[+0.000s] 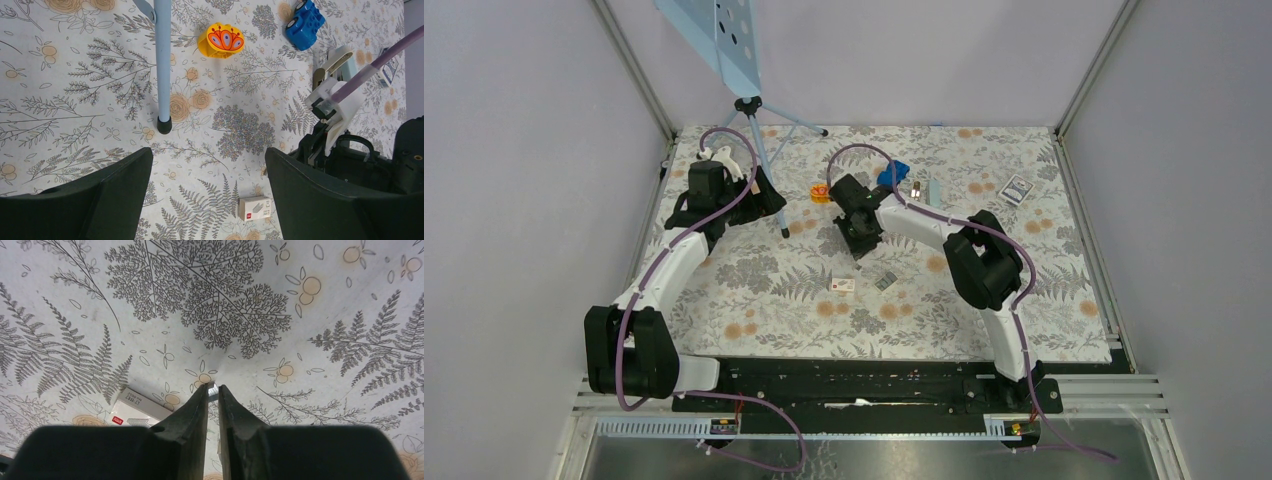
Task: Unload the staples from the stapler
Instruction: Pick up the staple from the center of the board.
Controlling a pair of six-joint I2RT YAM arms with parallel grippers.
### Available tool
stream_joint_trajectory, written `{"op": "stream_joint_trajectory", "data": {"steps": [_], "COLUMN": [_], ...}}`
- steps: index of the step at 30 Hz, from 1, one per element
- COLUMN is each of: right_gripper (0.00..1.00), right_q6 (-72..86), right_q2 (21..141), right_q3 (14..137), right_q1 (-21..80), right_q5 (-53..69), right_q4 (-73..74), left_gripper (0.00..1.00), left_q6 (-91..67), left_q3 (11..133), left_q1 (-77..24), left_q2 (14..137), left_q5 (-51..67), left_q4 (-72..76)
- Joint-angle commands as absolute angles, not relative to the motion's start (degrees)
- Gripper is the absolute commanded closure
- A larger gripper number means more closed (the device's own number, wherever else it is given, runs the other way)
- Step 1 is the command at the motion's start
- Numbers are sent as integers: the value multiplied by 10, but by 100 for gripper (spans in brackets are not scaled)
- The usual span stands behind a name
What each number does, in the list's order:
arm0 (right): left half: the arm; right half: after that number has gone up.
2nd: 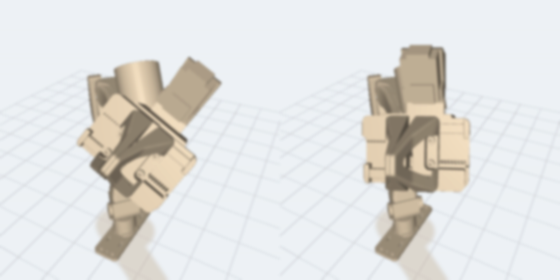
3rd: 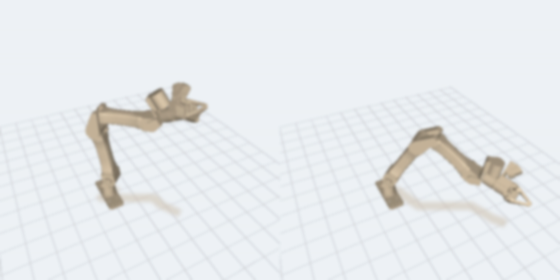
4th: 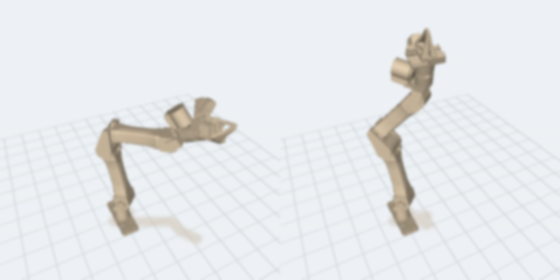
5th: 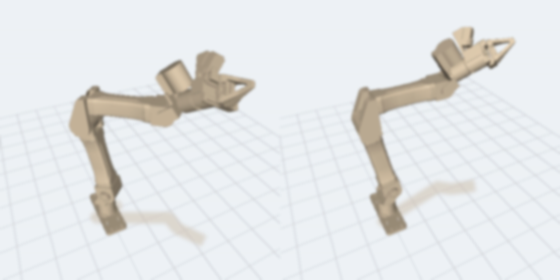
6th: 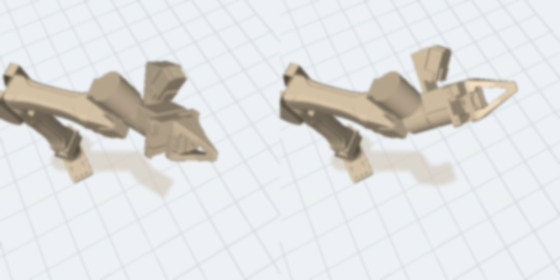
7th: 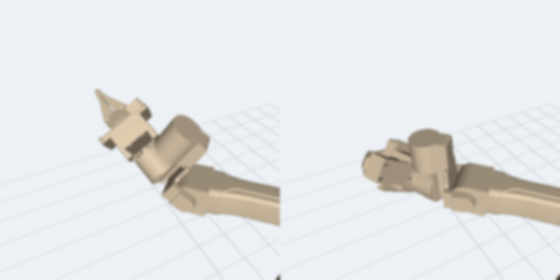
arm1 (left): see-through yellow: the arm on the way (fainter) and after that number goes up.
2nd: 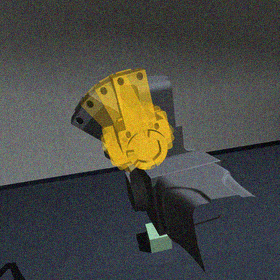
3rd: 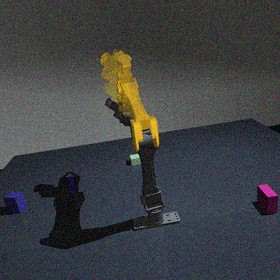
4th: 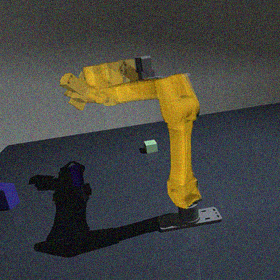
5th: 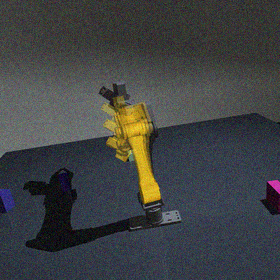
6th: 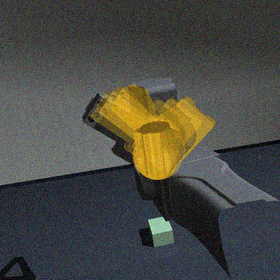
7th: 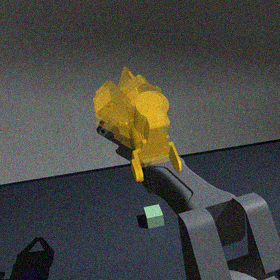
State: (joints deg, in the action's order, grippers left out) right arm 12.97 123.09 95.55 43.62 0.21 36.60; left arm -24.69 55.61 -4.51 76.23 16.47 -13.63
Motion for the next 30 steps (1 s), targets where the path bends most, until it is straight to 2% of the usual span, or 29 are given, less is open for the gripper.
{"op": "stream_joint_trajectory", "data": {"steps": [1, 10, 17, 24, 30], "right_gripper": [78, 51, 45, 41, 45], "right_q6": [128, 65, 59, 157, 213], "right_q2": [1228, 1252, 1278, 1280, 1292], "right_q3": [983, 995, 1024, 1022, 1023], "right_q1": [443, 443, 443, 443, 443], "right_q5": [-16, 27, 20, -24, -91], "right_q4": [385, 407, 436, 403, 411], "left_gripper": [13, 13, 13, 13, 13], "left_q6": [-251, -251, -250, -250, -251], "left_q3": [555, 555, 554, 555, 555], "left_q1": [-44, -43, -44, -44, -44], "left_q2": [752, 752, 751, 751, 751], "left_q5": [167, 169, 166, 166, 169], "left_q4": [-113, -113, -114, -114, -113]}}
